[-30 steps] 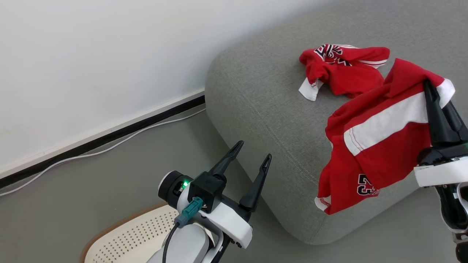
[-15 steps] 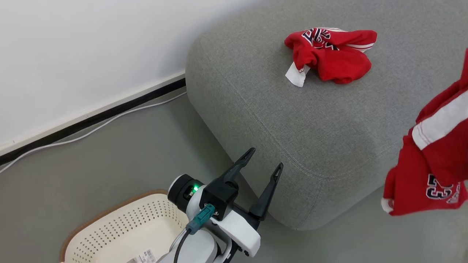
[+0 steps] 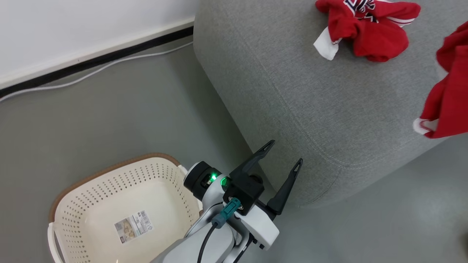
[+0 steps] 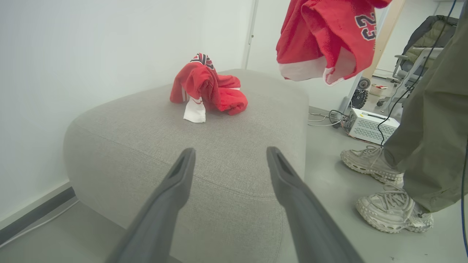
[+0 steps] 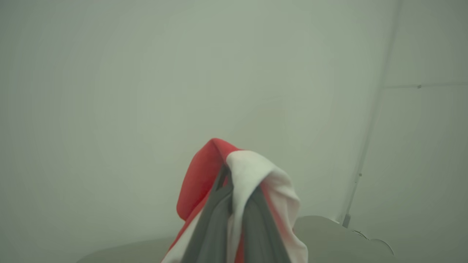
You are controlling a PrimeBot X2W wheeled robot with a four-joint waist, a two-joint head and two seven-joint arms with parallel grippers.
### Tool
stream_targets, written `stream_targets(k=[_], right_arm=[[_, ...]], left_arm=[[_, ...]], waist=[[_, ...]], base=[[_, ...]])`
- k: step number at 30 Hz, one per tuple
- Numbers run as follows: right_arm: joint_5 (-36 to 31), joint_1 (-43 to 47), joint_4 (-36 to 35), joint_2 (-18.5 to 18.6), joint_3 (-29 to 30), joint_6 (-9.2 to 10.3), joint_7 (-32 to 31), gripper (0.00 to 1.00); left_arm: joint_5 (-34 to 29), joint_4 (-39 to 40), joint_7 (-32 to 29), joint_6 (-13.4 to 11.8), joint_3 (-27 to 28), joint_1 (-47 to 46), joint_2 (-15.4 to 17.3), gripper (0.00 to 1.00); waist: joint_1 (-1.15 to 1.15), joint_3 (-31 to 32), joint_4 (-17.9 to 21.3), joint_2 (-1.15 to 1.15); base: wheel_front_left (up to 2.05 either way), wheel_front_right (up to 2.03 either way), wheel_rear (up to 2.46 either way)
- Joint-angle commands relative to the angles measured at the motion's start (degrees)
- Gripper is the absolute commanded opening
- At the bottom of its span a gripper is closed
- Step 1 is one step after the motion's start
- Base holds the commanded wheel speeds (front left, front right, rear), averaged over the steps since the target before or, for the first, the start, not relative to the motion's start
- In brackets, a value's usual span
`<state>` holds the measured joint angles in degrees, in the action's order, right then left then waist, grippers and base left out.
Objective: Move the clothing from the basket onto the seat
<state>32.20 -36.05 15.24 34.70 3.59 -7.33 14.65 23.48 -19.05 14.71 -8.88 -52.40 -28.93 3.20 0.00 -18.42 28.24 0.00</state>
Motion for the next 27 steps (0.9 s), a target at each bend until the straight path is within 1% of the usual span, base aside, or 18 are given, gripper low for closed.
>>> stream_targets(k=[1, 8, 13, 20, 24, 27], right_arm=[[-0.63, -1.12, -0.58, 2.87, 0.33, -0.16, 0.35, 0.00], [-2.97, -9.26, 5.55, 8.18, 1.06, -0.16, 0.35, 0.00], [-3.69, -14.71, 10.75, 12.70, 1.89, -0.16, 0.35, 0.00], [-5.14, -21.05, 16.90, 18.27, 4.16, -0.16, 0.35, 0.00], [-4.57, -23.86, 21.15, 19.87, 4.36, -0.16, 0.35, 0.00], [-2.89, -24.84, 24.42, 20.34, 3.16, -0.16, 0.35, 0.00]], left_arm=[[0.39, 1.34, 0.29, -0.61, 0.96, -2.39, -0.32, 1.00], [1.31, 0.98, 0.29, -3.71, -3.61, -7.21, -0.32, 1.00], [2.13, 1.53, 0.29, -5.82, -6.90, -9.40, -0.32, 1.00], [3.05, 2.60, 0.29, -8.37, -9.65, -11.18, -0.32, 1.00], [3.29, 4.04, 0.29, -9.28, -10.97, -11.75, -0.32, 1.00], [3.44, 5.12, 0.29, -9.87, -12.01, -12.30, -0.32, 1.00]], waist=[[0.00, -2.80, -1.74, 0.00], [0.00, -10.02, -4.99, 0.00], [0.00, -14.32, -8.12, 0.00], [0.00, -19.71, -12.52, 0.00], [0.00, -22.06, -15.20, 0.00], [0.00, -23.36, -16.83, 0.00]], base=[[0.00, 0.00, 0.00], [0.00, 0.00, 0.00], [0.00, 0.00, 0.00], [0.00, 0.00, 0.00], [0.00, 0.00, 0.00], [0.00, 0.00, 0.00]])
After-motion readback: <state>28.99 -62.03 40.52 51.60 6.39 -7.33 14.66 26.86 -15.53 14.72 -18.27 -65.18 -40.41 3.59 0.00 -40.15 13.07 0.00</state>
